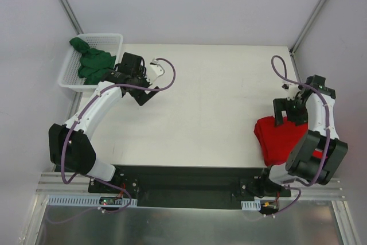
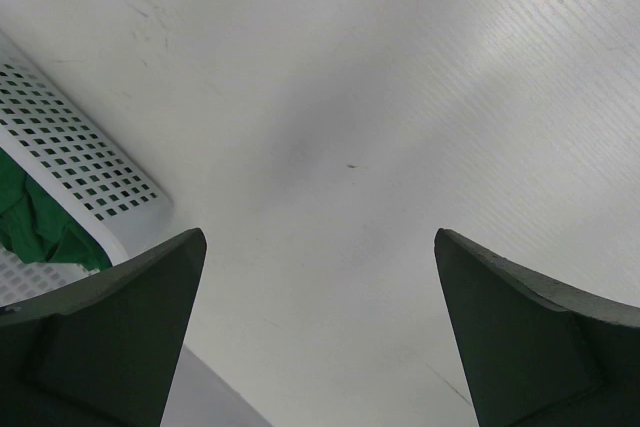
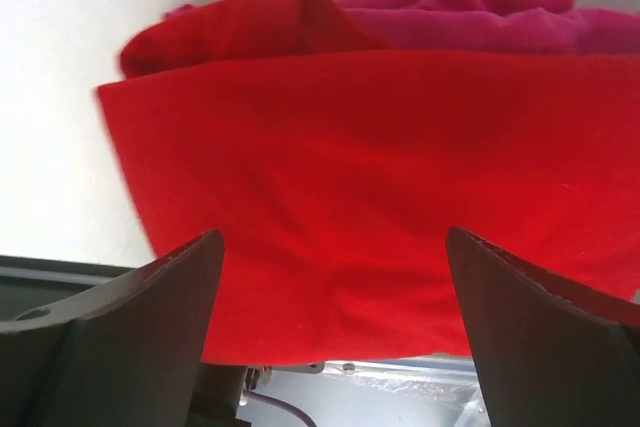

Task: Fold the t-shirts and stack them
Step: Put the neatly folded tshirt into the corner of the board with the right arm

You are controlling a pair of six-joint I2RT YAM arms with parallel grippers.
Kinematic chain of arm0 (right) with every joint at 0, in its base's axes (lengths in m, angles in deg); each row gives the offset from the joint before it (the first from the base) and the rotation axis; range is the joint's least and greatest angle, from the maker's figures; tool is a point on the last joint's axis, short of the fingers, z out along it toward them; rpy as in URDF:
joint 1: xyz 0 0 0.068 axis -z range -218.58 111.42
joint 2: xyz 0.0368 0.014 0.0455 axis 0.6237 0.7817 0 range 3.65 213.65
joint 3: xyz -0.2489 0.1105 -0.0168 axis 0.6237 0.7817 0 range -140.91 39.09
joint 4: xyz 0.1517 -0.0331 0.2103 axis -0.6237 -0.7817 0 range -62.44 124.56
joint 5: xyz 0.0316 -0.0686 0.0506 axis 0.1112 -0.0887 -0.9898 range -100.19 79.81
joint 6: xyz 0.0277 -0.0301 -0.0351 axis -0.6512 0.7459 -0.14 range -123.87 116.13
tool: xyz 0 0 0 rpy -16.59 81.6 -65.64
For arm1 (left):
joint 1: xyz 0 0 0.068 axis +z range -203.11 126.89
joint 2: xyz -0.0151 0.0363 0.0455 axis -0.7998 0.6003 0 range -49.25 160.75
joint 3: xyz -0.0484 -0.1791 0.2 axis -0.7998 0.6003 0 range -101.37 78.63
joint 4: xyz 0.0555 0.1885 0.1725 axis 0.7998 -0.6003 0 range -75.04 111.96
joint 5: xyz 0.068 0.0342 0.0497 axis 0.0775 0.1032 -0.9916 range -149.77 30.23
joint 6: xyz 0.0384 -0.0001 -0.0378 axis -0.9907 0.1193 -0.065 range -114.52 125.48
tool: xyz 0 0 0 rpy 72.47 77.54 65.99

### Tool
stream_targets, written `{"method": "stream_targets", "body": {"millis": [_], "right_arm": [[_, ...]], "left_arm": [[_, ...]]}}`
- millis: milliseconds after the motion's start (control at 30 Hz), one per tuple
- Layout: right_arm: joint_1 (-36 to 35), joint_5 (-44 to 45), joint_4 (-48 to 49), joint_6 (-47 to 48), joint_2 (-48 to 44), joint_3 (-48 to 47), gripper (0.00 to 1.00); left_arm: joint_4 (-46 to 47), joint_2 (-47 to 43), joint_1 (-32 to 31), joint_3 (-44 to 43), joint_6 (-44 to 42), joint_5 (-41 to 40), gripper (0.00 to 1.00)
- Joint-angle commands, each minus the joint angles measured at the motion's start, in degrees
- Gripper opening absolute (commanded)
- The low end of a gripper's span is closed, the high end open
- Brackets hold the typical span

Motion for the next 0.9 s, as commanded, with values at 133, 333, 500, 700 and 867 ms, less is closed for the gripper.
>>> {"method": "stream_targets", "body": {"millis": [133,333,500,700,867], "right_arm": [[4.7,2.4,2.0,-3.8,8.0,-7.5,0.96],[6.6,4.1,3.1,-3.1,10.7,-9.7,0.96],[7.7,5.1,3.4,-2.5,11.8,-10.2,0.96],[8.3,8.4,4.2,-1.4,13.2,-9.7,0.96],[8.5,12.5,5.0,-0.7,14.3,-9.9,0.96]], "left_arm": [[-0.2,-1.0,-0.5,-1.3,-0.3,1.0,0.99],[-0.3,-1.3,-0.5,-1.0,-0.4,0.4,0.99],[-0.3,-1.0,-0.5,-1.2,-0.5,0.5,0.99],[-0.3,-0.6,-0.5,-1.8,-0.5,0.6,0.99],[-0.2,-0.2,-0.5,-2.0,-0.5,0.8,1.00]]}}
